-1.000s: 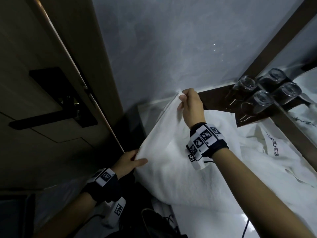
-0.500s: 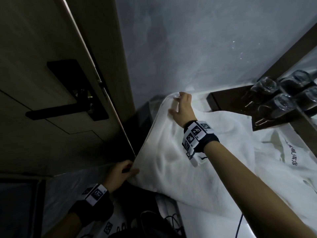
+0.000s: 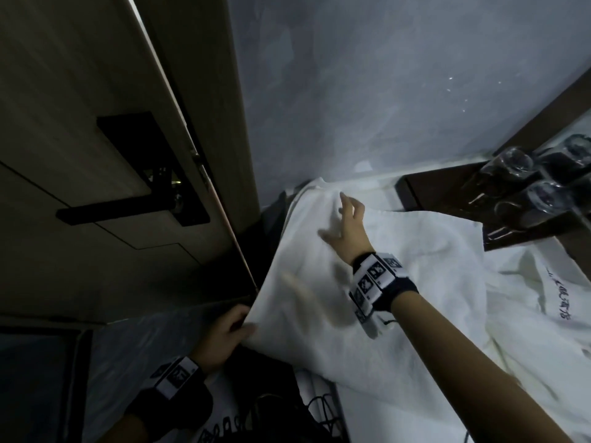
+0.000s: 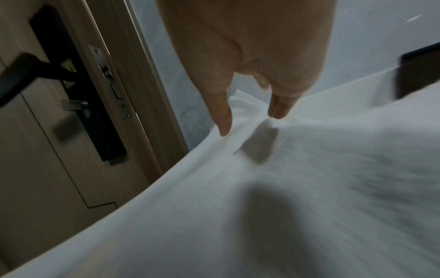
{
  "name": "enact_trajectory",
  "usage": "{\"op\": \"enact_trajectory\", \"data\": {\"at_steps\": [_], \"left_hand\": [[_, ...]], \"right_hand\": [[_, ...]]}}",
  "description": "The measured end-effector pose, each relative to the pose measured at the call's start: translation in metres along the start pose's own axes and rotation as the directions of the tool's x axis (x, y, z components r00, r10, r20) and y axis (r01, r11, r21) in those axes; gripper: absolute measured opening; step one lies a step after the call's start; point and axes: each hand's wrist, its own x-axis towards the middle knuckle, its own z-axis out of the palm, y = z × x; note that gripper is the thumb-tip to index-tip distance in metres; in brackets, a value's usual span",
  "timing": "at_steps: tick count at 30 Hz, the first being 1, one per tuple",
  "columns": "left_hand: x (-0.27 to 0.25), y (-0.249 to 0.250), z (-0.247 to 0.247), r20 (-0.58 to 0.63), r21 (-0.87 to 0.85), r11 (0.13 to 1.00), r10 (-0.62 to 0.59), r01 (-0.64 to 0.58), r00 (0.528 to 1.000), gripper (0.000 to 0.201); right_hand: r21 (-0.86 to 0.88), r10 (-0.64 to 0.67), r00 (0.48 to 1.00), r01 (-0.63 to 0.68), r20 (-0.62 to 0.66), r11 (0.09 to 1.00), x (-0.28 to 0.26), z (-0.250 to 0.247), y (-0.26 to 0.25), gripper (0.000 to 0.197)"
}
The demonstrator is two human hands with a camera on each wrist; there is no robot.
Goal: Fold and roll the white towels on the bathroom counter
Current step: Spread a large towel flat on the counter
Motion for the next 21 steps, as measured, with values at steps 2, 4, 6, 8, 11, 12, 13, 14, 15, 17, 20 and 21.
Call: {"op": "enact_trajectory", "data": {"at_steps": [2,4,6,8,11,12,13,14,15,17,20,21], "left_hand": [[0.002,0.000,0.003,-0.015,-0.003,1.000,-0.021,0.021,1.000,0.018],[0.003,0.001,0.007,-0.037,-0.001,0.998,-0.060,0.060,0.998,0.022],[0.003,0.000,0.010,-0.045,0.006,0.996,-0.093,0.093,0.995,0.024],[0.005,0.001,0.012,-0.046,0.063,0.991,-0.113,0.116,0.992,0.018],[0.008,0.008,0.017,-0.073,0.123,0.983,-0.131,0.139,0.989,0.018],[0.008,0.011,0.021,-0.086,0.135,0.981,-0.128,0.139,0.988,0.017],[0.010,0.015,0.024,-0.100,0.149,0.980,-0.122,0.136,0.988,0.015],[0.011,0.020,0.028,-0.109,0.162,0.978,-0.118,0.134,0.987,0.014],[0.013,0.024,0.031,-0.112,0.177,0.975,-0.115,0.134,0.987,0.014],[0.015,0.031,0.035,-0.106,0.227,0.963,-0.126,0.148,0.986,0.016],[0.014,0.039,0.037,-0.107,0.263,0.954,-0.119,0.144,0.987,0.021],[0.014,0.041,0.037,-0.117,0.268,0.952,-0.119,0.147,0.986,0.022]], "right_hand": [[-0.070,0.028,0.998,-0.032,-0.051,0.997,-0.018,-0.016,0.018,0.056],[-0.117,0.041,0.985,-0.061,-0.166,0.991,-0.036,-0.037,0.036,0.040],[-0.135,0.063,0.945,-0.111,-0.321,0.985,-0.050,-0.062,0.051,0.035],[-0.146,0.069,0.860,-0.165,-0.506,0.975,-0.060,-0.089,0.063,0.036],[-0.118,0.131,0.711,-0.290,-0.691,0.950,-0.069,-0.120,0.078,0.043],[-0.057,0.235,0.677,-0.380,-0.698,0.923,-0.069,-0.127,0.082,0.050],[0.027,0.378,0.642,-0.486,-0.667,0.874,-0.069,-0.132,0.086,0.060],[0.106,0.510,0.608,-0.574,-0.608,0.812,-0.069,-0.137,0.089,0.068],[0.159,0.599,0.592,-0.627,-0.540,0.763,-0.067,-0.142,0.090,0.071],[0.159,0.636,0.624,-0.646,-0.453,0.747,-0.066,-0.149,0.091,0.061],[0.032,0.592,0.692,-0.638,-0.413,0.769,-0.063,-0.156,0.087,0.043],[0.015,0.579,0.697,-0.634,-0.423,0.773,-0.062,-0.157,0.086,0.039]]}}
